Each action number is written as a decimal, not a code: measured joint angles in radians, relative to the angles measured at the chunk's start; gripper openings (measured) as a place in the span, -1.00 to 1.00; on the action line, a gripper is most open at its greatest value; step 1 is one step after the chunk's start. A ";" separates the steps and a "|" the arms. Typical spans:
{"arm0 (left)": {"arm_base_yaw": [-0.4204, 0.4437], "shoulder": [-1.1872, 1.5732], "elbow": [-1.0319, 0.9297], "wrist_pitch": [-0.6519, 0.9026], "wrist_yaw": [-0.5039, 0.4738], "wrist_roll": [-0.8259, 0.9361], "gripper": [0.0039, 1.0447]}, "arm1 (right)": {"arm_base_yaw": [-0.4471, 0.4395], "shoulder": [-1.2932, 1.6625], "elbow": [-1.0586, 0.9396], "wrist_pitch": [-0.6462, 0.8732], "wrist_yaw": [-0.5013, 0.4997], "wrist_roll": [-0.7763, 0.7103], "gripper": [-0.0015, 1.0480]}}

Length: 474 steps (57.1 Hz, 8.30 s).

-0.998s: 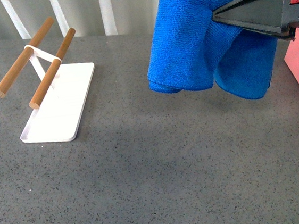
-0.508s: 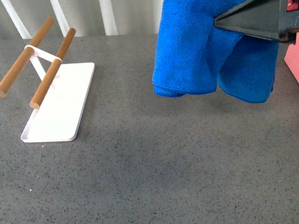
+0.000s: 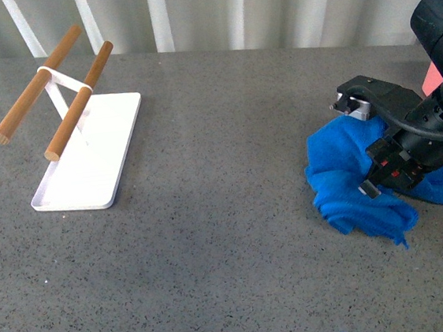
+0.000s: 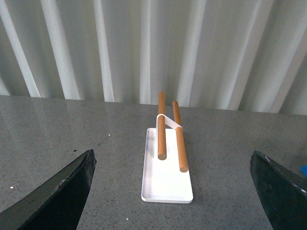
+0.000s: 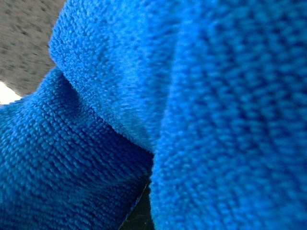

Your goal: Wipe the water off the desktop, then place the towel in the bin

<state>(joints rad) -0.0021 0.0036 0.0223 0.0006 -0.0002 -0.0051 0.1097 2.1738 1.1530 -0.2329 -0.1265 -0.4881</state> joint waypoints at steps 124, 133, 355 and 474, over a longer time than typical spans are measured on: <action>0.000 0.000 0.000 0.000 0.000 0.000 0.88 | -0.052 -0.468 0.345 -0.392 0.278 0.183 -0.92; 0.000 0.000 0.000 0.000 0.000 0.000 0.88 | -0.114 -0.467 0.369 -0.487 0.327 0.239 -0.92; 0.000 0.000 0.000 0.000 0.000 0.000 0.88 | -0.111 -1.854 -1.130 0.555 0.125 0.478 -0.93; 0.000 -0.002 0.000 0.000 0.000 0.000 0.88 | -0.111 -2.169 -1.130 0.235 0.126 0.482 0.86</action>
<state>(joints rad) -0.0021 0.0021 0.0223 0.0006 -0.0002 -0.0048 -0.0017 0.0044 0.0231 0.0017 -0.0010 -0.0059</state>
